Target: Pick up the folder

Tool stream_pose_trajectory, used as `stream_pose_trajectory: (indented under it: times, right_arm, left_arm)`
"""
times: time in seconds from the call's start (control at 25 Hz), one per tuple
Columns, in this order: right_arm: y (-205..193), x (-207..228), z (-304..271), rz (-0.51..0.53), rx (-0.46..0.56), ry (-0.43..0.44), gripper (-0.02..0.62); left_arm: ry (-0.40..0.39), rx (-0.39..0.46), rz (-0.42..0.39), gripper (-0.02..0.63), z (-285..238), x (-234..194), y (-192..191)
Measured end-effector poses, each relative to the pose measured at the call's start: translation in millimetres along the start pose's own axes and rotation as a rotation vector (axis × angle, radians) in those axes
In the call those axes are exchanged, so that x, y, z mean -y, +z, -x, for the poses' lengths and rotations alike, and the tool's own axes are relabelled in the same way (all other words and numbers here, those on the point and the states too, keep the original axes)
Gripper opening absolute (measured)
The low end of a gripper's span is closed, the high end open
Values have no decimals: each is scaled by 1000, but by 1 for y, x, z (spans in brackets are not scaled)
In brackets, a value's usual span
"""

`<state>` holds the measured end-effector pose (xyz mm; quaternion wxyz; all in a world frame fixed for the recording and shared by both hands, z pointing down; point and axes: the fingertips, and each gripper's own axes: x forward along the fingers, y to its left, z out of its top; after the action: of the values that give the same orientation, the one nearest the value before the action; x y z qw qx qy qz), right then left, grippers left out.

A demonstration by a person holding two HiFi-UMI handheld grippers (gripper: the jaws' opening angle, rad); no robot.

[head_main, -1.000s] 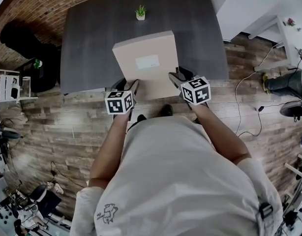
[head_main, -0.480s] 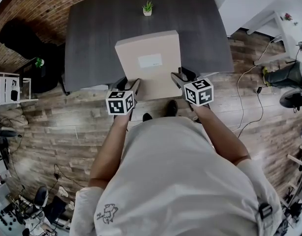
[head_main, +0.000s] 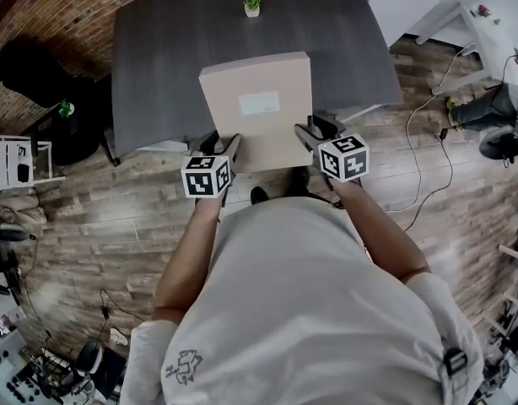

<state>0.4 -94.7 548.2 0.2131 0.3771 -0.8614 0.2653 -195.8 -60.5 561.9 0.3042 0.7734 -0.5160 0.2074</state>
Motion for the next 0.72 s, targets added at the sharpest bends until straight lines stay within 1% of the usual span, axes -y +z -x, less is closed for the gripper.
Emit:
stream_pose_trajectory:
  times: [0.36,0.72]
  right_arm:
    - [-25,-34,16,-22,10,-3,209]
    - [-44,-66,29,-32,21,13,206]
  left_arm:
    - [-25,7,-26,225,31,-2,-22]
    - [-48,16,-21,224,60,-5,-48]
